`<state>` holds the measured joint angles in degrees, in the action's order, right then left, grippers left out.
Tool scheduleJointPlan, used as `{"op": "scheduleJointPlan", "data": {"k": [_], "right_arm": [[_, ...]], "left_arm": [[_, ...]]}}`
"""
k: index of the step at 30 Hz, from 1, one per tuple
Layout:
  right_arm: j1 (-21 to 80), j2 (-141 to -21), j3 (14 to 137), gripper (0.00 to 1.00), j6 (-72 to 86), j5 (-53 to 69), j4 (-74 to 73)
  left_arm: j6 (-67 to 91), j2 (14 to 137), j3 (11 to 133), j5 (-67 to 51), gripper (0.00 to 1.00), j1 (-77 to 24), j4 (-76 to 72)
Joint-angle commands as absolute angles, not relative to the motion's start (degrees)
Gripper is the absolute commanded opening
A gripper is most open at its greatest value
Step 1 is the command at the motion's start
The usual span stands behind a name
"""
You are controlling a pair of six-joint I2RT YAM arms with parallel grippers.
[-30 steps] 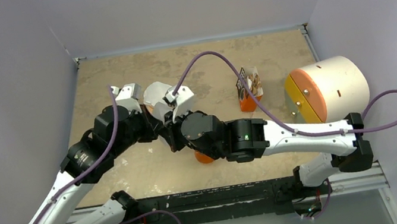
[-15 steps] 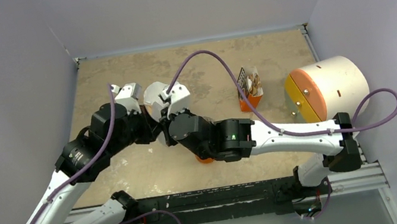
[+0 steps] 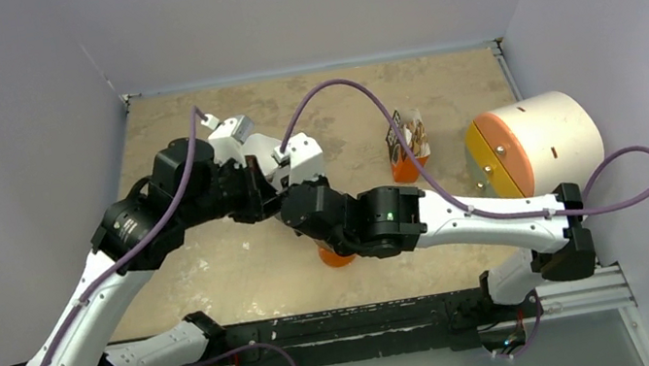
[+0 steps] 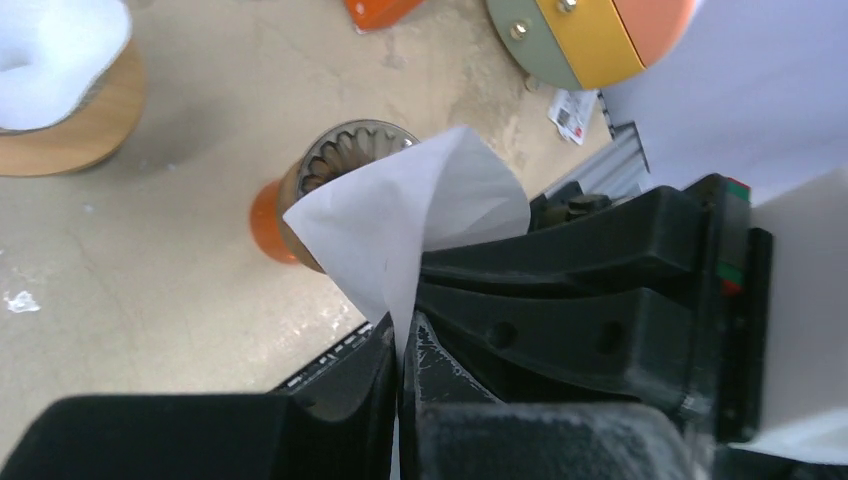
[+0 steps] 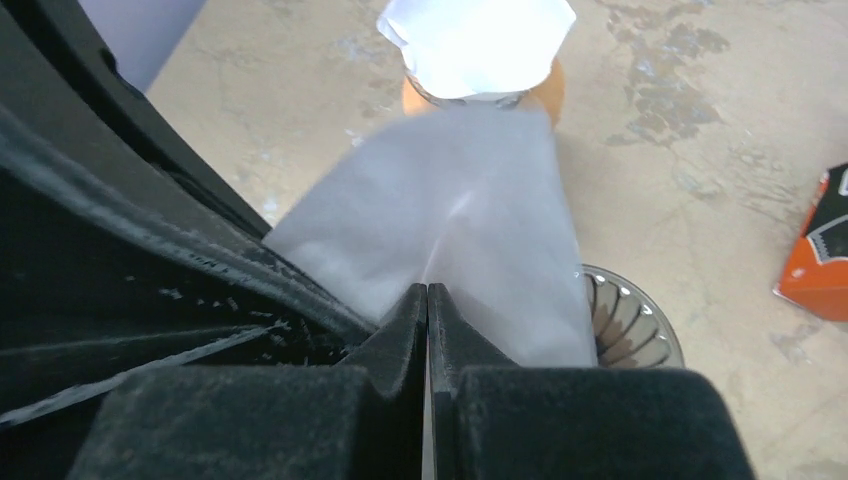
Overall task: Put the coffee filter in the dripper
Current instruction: Place the coffee filter in the coffee dripper.
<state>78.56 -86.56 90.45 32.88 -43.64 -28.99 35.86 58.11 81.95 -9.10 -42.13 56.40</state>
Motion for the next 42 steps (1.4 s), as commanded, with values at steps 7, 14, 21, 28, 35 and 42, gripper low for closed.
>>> {"op": "scheduleJointPlan", "data": {"k": [7, 14, 21, 28, 35, 42], "right_arm": [[75.5, -80.1, 89.0, 0.0, 37.2, -41.5, -39.9], [70.1, -76.5, 83.6, 0.0, 38.0, -34.1, -39.0], [67.7, -77.9, 82.9, 0.0, 37.2, -30.2, -40.3], [67.2, -81.2, 82.4, 0.0, 36.6, -27.1, -41.9], [67.1, -83.8, 82.8, 0.0, 36.4, -28.0, -44.2], [67.1, -85.3, 83.8, 0.0, 35.7, -25.8, -44.9]], "left_arm": [[37.0, 64.2, 85.5, -20.3, 0.0, -42.4, 53.5], [40.2, 65.3, 79.2, -24.0, 0.0, -42.3, 46.3], [41.2, 67.4, 77.2, -24.2, 0.0, -42.4, 44.2], [41.6, 67.0, 75.0, -25.2, 0.0, -42.3, 43.2], [41.6, 65.3, 74.3, -26.2, 0.0, -42.3, 44.1], [42.4, 64.0, 71.4, -26.5, 0.0, -41.8, 43.5]]}}
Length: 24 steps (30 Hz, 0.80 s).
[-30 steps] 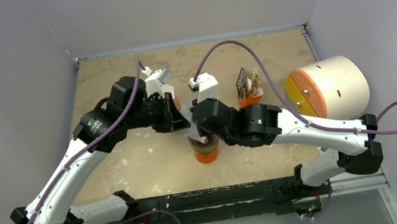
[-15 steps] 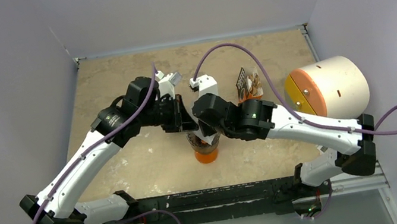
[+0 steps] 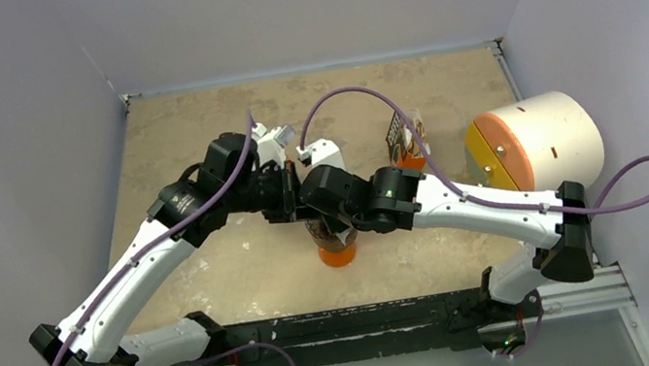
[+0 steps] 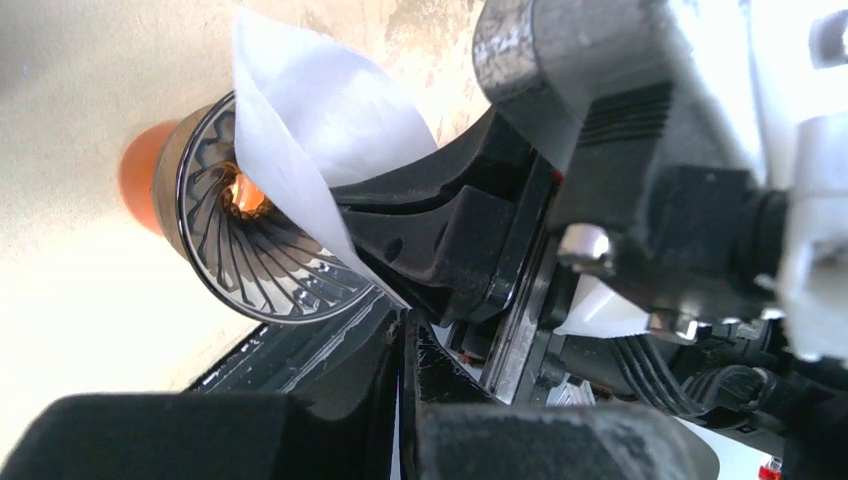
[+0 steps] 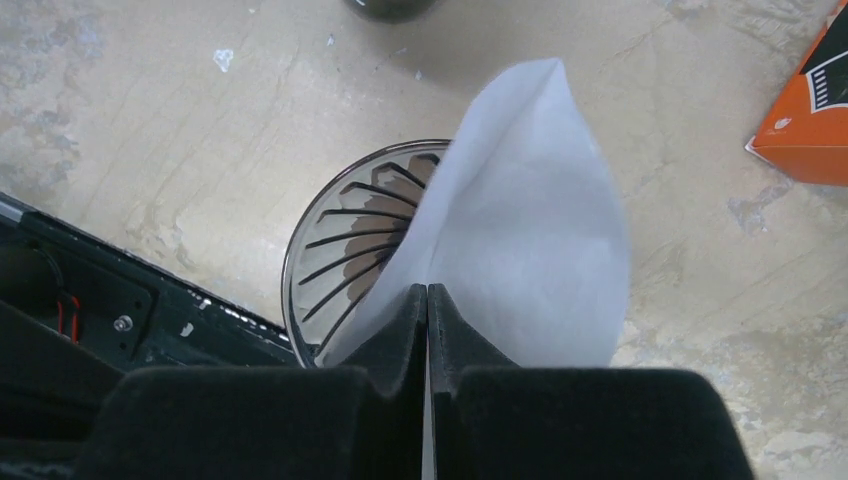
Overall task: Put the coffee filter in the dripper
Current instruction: Place the coffee filter in the coffee dripper.
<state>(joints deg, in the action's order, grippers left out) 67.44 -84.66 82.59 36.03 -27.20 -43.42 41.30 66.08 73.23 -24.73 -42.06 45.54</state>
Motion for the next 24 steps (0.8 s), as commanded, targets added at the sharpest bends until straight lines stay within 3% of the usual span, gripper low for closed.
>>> {"op": "scheduleJointPlan", "data": {"k": [1, 10, 18, 24], "right_arm": [[67.1, -85.4, 83.5, 0.0, 35.5, -25.4, -44.5], [66.2, -87.5, 83.2, 0.0, 34.7, -23.1, -45.0], [64.6, -90.2, 84.7, 0.0, 32.6, -20.2, -47.2], [64.3, -90.9, 85.2, 0.03, 32.1, -19.6, -48.1]], "left_arm": [[42.9, 63.6, 70.5, -26.7, 0.0, -41.6, 42.7], [43.1, 62.1, 67.8, -26.1, 0.0, -39.6, 41.9], [39.7, 59.6, 70.8, -19.2, 0.2, -39.4, 47.6], [36.3, 55.1, 72.7, -8.9, 0.26, -39.4, 54.2]]}}
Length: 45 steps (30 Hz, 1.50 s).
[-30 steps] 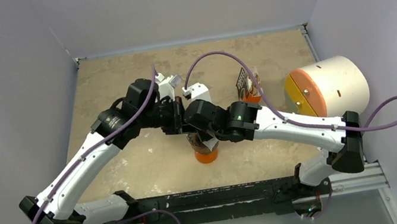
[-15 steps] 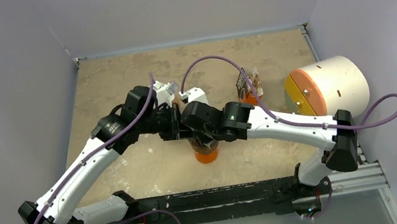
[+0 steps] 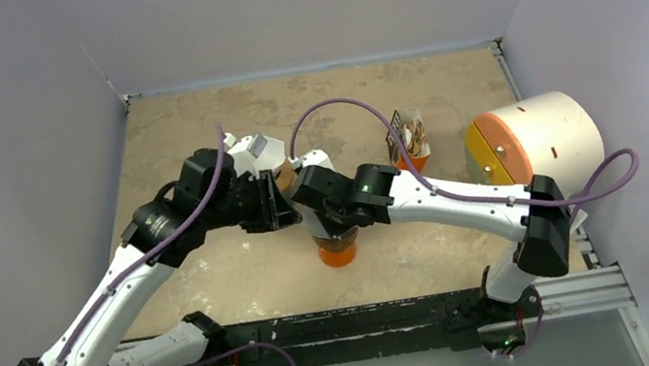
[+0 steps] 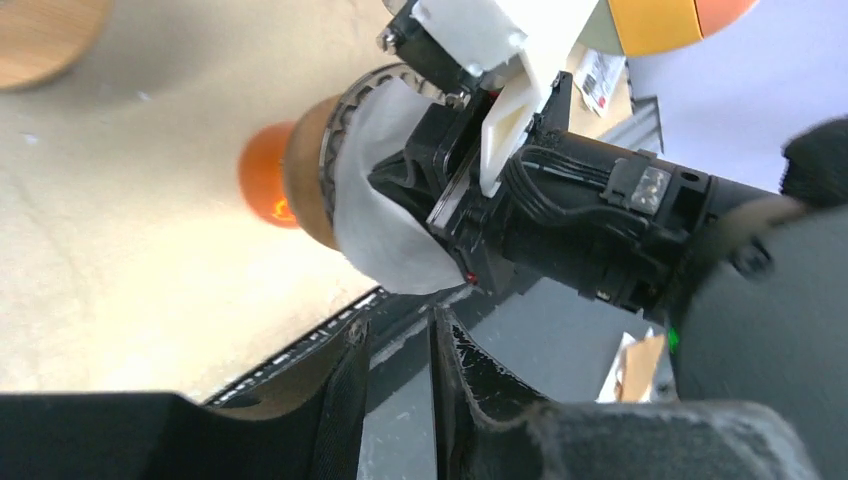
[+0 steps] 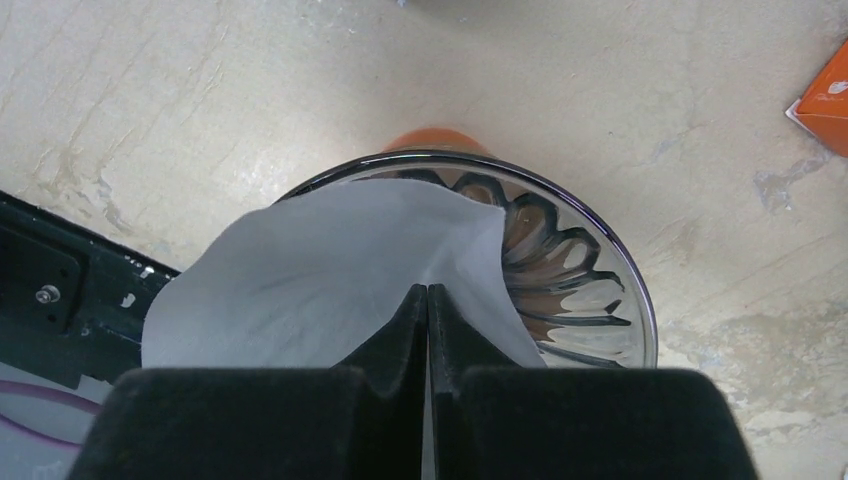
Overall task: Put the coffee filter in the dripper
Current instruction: Place the coffee filter in the coffee dripper.
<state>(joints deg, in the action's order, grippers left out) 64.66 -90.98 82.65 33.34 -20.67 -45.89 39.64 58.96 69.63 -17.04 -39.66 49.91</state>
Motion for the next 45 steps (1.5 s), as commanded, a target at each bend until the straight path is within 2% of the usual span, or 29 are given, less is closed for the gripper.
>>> {"op": "scheduleJointPlan", "data": {"k": [1, 9, 13, 23, 27, 31, 35, 38, 42, 45], "right_arm": [[64.2, -91.1, 85.3, 0.08, 32.0, -19.6, -48.3], [64.2, -92.4, 86.9, 0.34, 31.9, -19.3, -50.0], [64.1, -92.9, 87.1, 0.43, 32.0, -19.0, -50.6], [64.1, -93.3, 87.1, 0.58, 32.6, -18.4, -51.4], [64.2, -93.1, 87.9, 0.59, 32.5, -18.6, -51.6], [64.1, -93.2, 89.3, 0.51, 32.2, -18.9, -51.8], [64.2, -93.3, 90.0, 0.33, 32.1, -19.0, -51.0], [64.2, -94.0, 90.4, 0.15, 32.1, -18.7, -50.7], [64.1, -94.6, 89.6, 0.0, 32.1, -18.8, -50.1], [64.1, -94.7, 88.7, 0.0, 32.3, -18.9, -49.4]], "left_arm": [[36.0, 54.2, 72.7, -7.5, 0.27, -39.4, 54.8], [34.3, 49.2, 72.3, -0.7, 0.29, -39.5, 57.3], [33.7, 48.6, 71.7, -0.1, 0.29, -39.4, 57.4], [32.6, 48.5, 70.8, -0.2, 0.29, -39.4, 57.2], [32.4, 48.5, 70.8, -0.1, 0.3, -39.4, 56.9], [32.3, 48.7, 70.8, -0.3, 0.3, -39.4, 56.8], [32.2, 48.5, 70.7, -0.5, 0.3, -39.4, 56.7], [32.1, 48.4, 70.7, -0.6, 0.29, -39.4, 56.7], [32.0, 48.3, 70.7, -0.6, 0.3, -39.4, 56.8], [31.8, 48.3, 70.8, -0.6, 0.3, -39.4, 56.9]]}}
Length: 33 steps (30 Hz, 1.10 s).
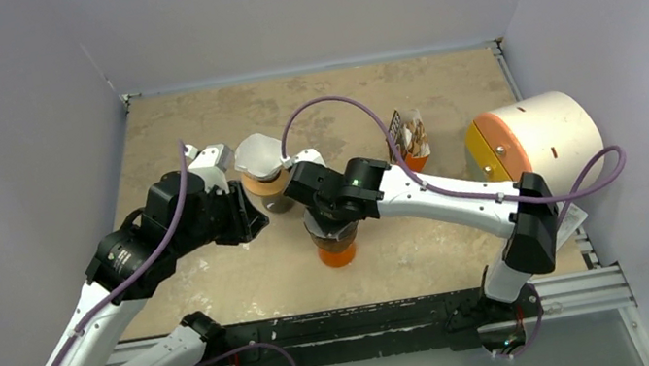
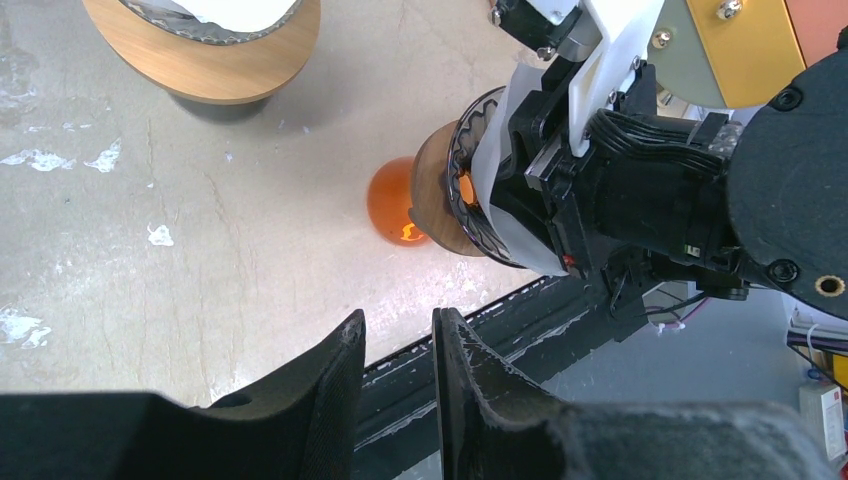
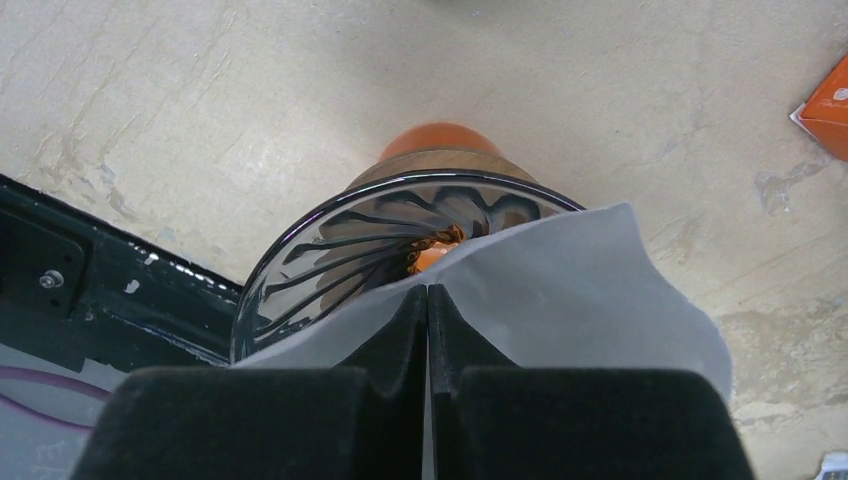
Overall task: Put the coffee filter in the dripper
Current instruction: Place the coffee filter in the coffee dripper.
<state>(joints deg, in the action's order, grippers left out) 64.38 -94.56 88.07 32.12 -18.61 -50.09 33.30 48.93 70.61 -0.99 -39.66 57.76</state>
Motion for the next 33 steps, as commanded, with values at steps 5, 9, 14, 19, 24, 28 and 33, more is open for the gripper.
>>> {"op": "scheduleJointPlan", "data": {"k": [5, 9, 14, 19, 24, 28, 33], "right_arm": [[64.2, -95.0, 87.2, 0.0, 32.5, -18.5, -48.3], [64.2, -95.2, 86.3, 0.06, 32.5, -18.6, -48.2], [64.2, -95.1, 85.2, 0.1, 32.6, -18.0, -48.2], [64.1, -94.7, 84.1, 0.26, 32.7, -17.9, -48.2], [64.2, -94.5, 83.2, 0.34, 32.8, -17.7, -47.9], [64.1, -94.2, 82.4, 0.41, 32.8, -17.5, -47.4], [64.1, -94.2, 81.7, 0.49, 32.9, -17.3, -47.1]], "left_arm": [[31.6, 48.3, 70.7, -0.5, 0.3, -39.5, 57.3], [31.5, 48.1, 70.6, -0.4, 0.3, -39.4, 57.4], [31.5, 48.1, 70.7, -0.5, 0.29, -39.4, 57.5], [31.5, 48.3, 70.6, -0.8, 0.3, -39.4, 57.4], [31.5, 48.5, 70.5, -1.1, 0.3, -39.5, 57.2], [31.4, 48.3, 70.3, -1.1, 0.29, -39.5, 57.3], [31.6, 48.2, 70.1, -1.0, 0.29, -39.4, 57.4]]}}
